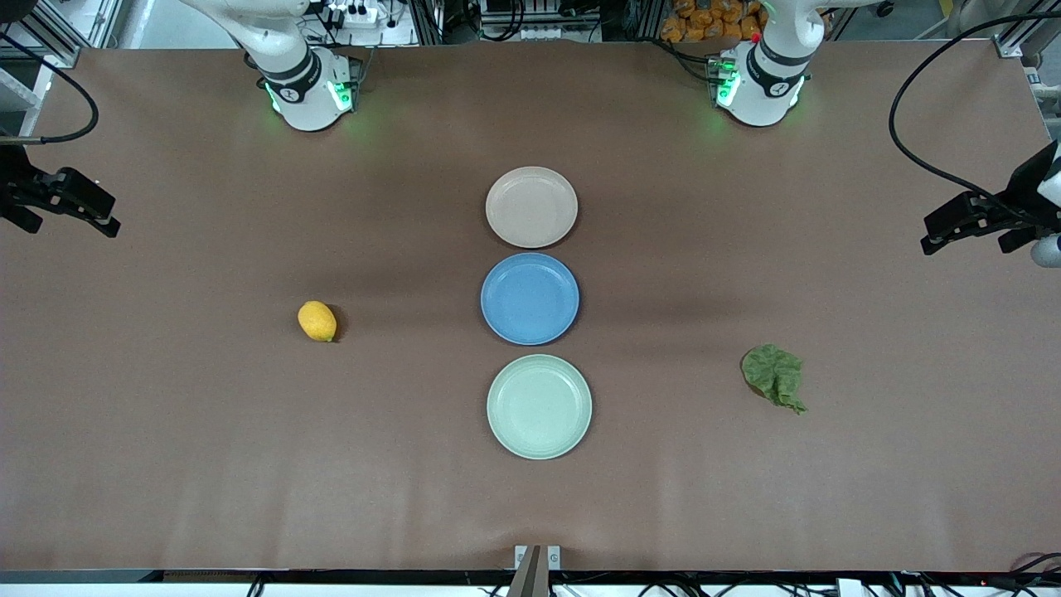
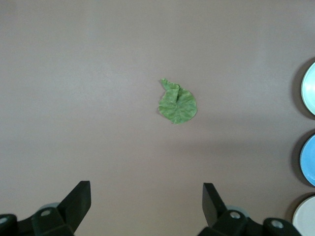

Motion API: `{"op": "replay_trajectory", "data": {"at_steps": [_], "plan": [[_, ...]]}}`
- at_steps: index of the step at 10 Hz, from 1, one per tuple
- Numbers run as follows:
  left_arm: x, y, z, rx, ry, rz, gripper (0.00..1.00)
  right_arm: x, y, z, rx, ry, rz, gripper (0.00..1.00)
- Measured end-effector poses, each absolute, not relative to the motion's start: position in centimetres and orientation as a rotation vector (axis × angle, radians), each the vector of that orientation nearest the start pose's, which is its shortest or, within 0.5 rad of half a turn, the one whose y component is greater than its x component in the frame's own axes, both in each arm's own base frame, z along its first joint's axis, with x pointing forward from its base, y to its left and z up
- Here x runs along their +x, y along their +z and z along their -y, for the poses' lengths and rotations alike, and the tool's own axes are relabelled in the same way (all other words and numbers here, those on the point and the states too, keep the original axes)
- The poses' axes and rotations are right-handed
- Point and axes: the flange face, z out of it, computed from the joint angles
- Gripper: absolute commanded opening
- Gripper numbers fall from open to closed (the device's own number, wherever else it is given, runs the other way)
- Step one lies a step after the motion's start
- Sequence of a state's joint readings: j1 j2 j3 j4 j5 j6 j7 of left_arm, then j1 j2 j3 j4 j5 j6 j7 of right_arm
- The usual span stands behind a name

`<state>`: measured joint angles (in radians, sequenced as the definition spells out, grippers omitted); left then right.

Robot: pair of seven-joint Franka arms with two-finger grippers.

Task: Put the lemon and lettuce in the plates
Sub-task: 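Move the right gripper toward the lemon while the left gripper approaches the lettuce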

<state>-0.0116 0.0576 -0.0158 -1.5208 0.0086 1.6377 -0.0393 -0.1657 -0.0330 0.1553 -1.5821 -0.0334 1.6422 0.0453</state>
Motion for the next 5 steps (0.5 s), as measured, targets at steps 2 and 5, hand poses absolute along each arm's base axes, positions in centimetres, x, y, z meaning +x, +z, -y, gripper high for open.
{"op": "replay_trajectory", "data": {"at_steps": [2,5], "plan": [[57.9,62.2,1.5,-3.134,-0.093,0.018,1.0,55.2,64.3,0.7,-3.173,-0.145,-0.085,1.0],[58.2,61.0,2.1,-3.136,-0.058,-0.001,1.0,55.3,64.2,0.5,-3.16,-0.142,-0.083,1.0]]}}
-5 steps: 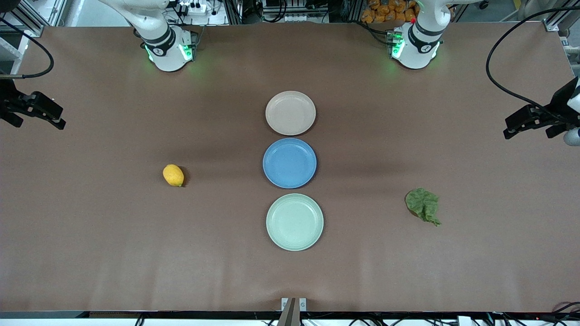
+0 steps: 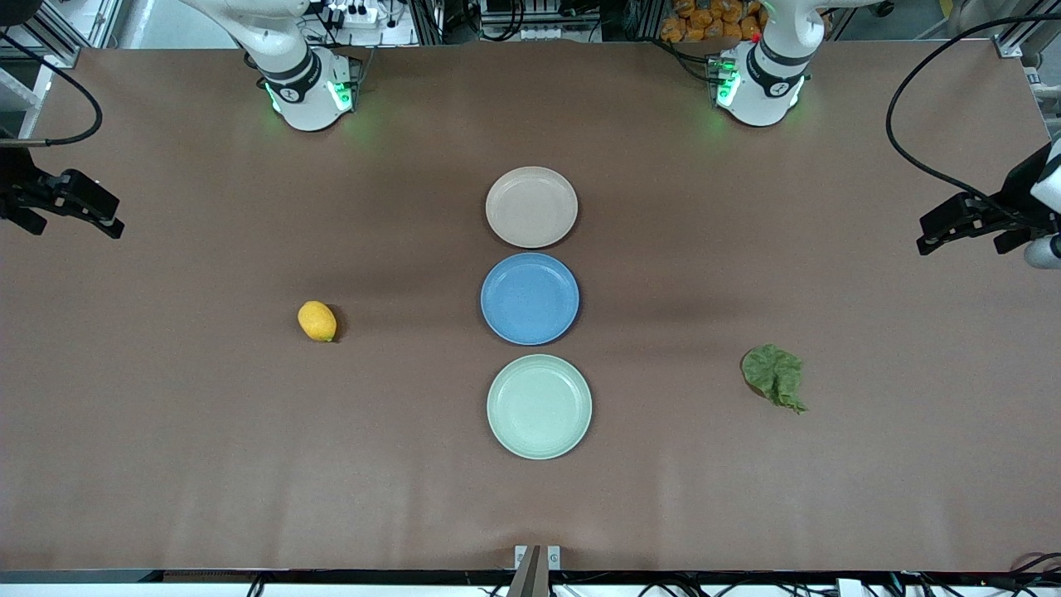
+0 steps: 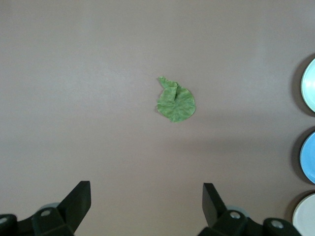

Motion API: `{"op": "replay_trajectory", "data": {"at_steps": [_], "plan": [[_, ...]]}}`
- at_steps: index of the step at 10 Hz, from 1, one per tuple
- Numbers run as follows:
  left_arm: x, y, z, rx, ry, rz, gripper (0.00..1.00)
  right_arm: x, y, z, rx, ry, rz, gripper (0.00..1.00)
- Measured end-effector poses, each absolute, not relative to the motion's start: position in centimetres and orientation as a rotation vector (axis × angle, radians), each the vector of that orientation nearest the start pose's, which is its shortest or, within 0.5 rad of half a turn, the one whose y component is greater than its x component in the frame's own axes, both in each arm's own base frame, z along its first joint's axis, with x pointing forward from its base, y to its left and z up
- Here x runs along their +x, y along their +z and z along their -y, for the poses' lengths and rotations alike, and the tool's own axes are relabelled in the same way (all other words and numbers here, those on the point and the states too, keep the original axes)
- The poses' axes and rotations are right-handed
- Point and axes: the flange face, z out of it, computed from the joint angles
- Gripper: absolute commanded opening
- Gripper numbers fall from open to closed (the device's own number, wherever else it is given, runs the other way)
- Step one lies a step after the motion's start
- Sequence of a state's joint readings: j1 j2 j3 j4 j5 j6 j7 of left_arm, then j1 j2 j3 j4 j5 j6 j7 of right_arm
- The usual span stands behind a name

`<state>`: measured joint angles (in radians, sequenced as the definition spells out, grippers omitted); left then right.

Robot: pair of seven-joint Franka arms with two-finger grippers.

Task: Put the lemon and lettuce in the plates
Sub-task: 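Move the right gripper toward the lemon while the left gripper approaches the lettuce, then grasp the lemon with the right gripper while the left gripper grasps the lettuce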

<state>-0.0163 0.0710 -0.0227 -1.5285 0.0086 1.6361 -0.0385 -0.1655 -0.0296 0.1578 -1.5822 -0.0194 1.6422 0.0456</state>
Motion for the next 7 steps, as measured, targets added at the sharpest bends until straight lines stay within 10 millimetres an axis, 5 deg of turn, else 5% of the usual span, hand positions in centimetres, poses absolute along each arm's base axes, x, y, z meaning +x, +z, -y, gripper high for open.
{"op": "replay_trajectory", "data": {"at_steps": [3,7], "plan": [[61.3,53.2,3.4,-3.132,0.115,-0.034,1.0,56.3,61.7,0.2,-3.114,-0.071,-0.084,1.0],[65.9,41.6,3.7,-3.133,0.176,-0.037,1.0,61.0,49.9,-2.9,-3.084,0.163,0.001,1.0]]}}
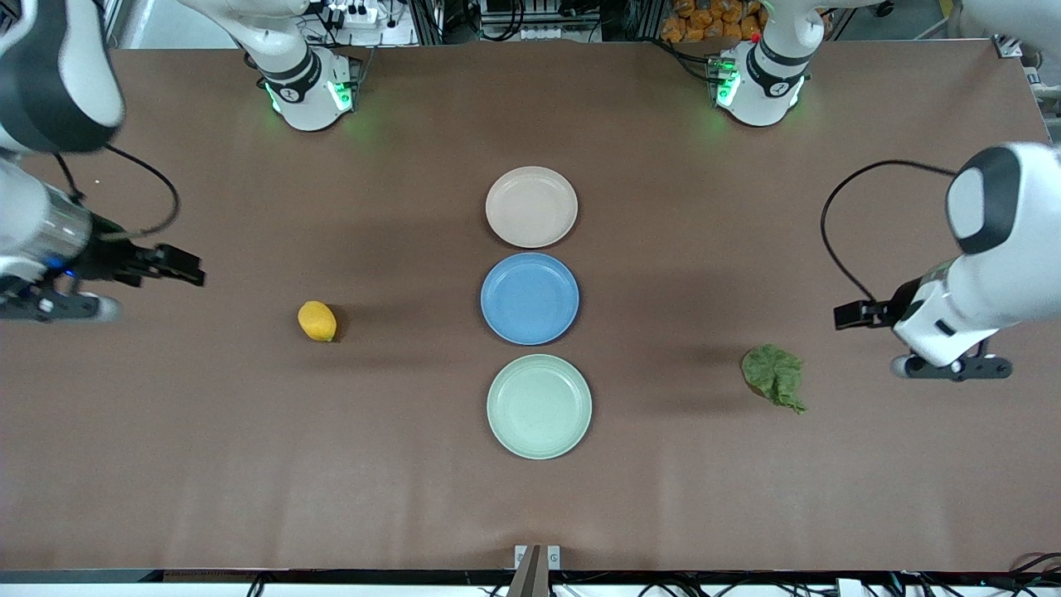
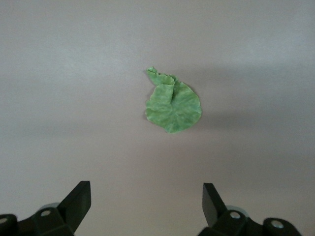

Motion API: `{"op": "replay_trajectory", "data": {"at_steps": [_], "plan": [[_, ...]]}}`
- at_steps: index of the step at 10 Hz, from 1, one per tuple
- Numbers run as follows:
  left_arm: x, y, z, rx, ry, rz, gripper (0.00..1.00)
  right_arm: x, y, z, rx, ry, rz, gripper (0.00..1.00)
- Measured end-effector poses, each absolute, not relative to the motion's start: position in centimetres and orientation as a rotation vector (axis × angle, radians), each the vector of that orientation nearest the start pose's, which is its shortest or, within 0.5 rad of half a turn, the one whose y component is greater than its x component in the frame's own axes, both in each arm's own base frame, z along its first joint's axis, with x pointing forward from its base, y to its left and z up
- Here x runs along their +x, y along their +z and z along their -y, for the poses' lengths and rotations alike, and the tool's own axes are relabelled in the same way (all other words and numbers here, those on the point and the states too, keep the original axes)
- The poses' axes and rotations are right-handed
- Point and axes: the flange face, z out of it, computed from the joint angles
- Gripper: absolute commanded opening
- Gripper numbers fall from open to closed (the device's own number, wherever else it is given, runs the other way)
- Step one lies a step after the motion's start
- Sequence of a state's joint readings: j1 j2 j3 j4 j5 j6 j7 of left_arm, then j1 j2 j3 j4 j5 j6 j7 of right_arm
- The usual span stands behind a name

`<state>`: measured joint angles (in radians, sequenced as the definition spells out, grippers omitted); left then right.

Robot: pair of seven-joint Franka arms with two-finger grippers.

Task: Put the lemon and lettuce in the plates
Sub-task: 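Grasp the lemon with the right gripper while the left gripper grasps the lettuce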

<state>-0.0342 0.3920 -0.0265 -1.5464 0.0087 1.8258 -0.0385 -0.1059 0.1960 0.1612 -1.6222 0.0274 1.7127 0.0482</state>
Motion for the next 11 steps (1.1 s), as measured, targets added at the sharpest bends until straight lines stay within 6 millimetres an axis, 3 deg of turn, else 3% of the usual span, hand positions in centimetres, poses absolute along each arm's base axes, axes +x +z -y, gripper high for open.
{"op": "replay_trajectory", "data": {"at_steps": [2,5,8,11], "plan": [[67.3,35.8,3.9,-3.132,0.21,-0.041,1.0,62.1,43.4,-4.8,-3.068,0.294,0.046,1.0],[68.1,28.2,5.3,-3.128,0.264,-0.069,1.0,62.6,35.9,-8.7,-3.057,0.397,0.141,1.0],[68.7,23.9,6.4,-3.132,0.23,-0.093,1.0,61.6,30.9,-11.4,-3.153,0.282,0.338,1.0],[68.7,21.4,7.7,-3.132,0.22,-0.12,1.0,59.4,25.6,-10.3,-3.139,0.189,0.478,1.0]]}}
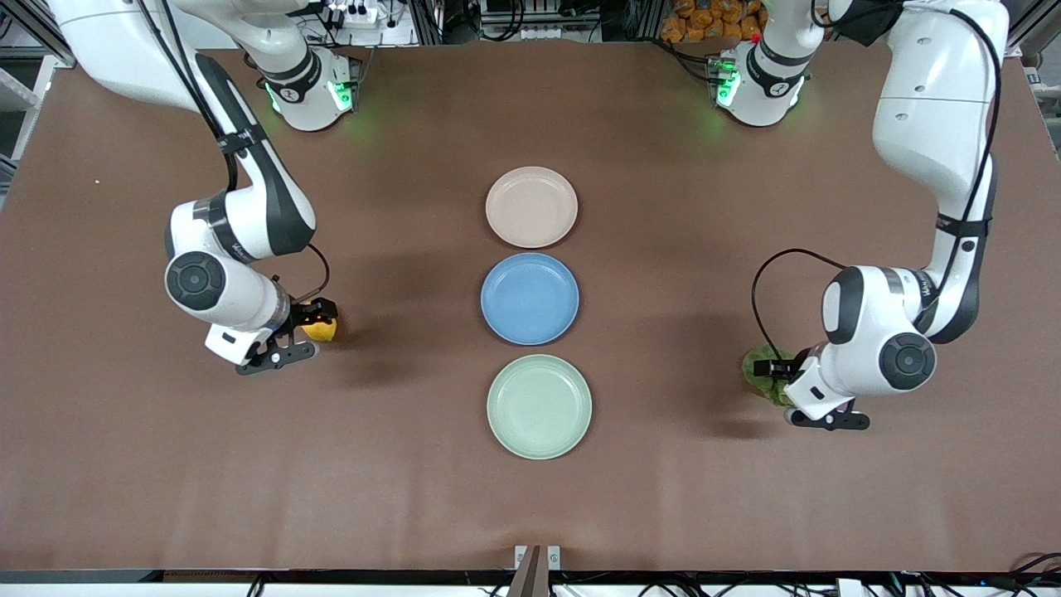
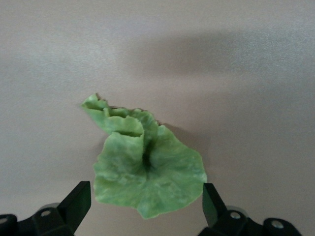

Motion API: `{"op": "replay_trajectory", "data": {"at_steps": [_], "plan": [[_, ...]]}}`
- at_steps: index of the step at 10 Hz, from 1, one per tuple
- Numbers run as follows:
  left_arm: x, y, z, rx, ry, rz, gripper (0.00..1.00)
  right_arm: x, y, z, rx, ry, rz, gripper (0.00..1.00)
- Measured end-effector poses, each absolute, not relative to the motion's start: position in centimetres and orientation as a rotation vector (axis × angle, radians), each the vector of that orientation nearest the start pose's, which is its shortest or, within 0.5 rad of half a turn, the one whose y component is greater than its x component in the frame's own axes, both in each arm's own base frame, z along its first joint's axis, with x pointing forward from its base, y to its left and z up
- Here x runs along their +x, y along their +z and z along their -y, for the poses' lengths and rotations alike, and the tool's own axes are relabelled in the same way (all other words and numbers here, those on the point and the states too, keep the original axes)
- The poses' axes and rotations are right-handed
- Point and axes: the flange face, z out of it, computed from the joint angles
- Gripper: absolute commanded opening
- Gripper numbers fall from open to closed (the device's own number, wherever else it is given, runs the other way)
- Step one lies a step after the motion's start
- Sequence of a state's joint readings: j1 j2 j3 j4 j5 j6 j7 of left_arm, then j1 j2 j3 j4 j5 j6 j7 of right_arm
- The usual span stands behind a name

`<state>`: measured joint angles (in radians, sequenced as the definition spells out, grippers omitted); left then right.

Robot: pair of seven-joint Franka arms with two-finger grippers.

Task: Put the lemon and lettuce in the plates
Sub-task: 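Grasp the lemon with the right gripper while the left gripper grasps the lettuce, then carry the lemon to the beige plate while the left gripper carries the lettuce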

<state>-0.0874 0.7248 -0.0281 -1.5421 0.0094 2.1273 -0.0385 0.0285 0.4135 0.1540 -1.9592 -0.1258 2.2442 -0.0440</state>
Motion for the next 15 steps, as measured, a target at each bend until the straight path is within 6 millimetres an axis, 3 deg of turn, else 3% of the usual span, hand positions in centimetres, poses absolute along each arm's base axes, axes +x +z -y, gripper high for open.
{"op": "replay_trajectory", "data": {"at_steps": [3,5,6,8,9,10,12,14,15], "plan": [[68.7,19.7,7.6,-3.133,0.211,-0.119,1.0,57.6,22.3,-8.9,-3.121,0.255,0.505,1.0],[68.8,19.0,7.4,-3.125,0.197,-0.124,1.0,57.2,21.4,-9.0,-3.115,0.28,0.513,1.0],[68.9,18.7,7.1,-3.124,0.19,-0.12,0.94,57.2,21.1,-9.0,-3.113,0.288,0.517,1.0],[68.9,18.0,6.6,-3.111,0.19,-0.128,0.68,57.0,20.1,-8.9,-3.106,0.307,0.511,1.0],[68.9,17.7,6.6,-3.098,0.188,-0.143,0.59,56.9,19.5,-8.6,-3.102,0.323,0.5,0.81],[69.0,17.6,6.6,-3.095,0.176,-0.151,0.43,56.9,18.9,-8.0,-3.099,0.332,0.485,0.59],[69.0,17.8,7.5,-3.099,0.165,-0.17,0.0,57.1,18.8,-7.2,-3.093,0.331,0.493,0.24],[69.2,18.1,7.9,-3.099,0.15,-0.18,0.0,57.2,18.9,-7.1,-3.089,0.323,0.511,0.0],[69.5,18.5,7.8,-3.1,0.133,-0.177,0.0,57.3,19.1,-7.5,-3.083,0.32,0.515,0.0]]}}
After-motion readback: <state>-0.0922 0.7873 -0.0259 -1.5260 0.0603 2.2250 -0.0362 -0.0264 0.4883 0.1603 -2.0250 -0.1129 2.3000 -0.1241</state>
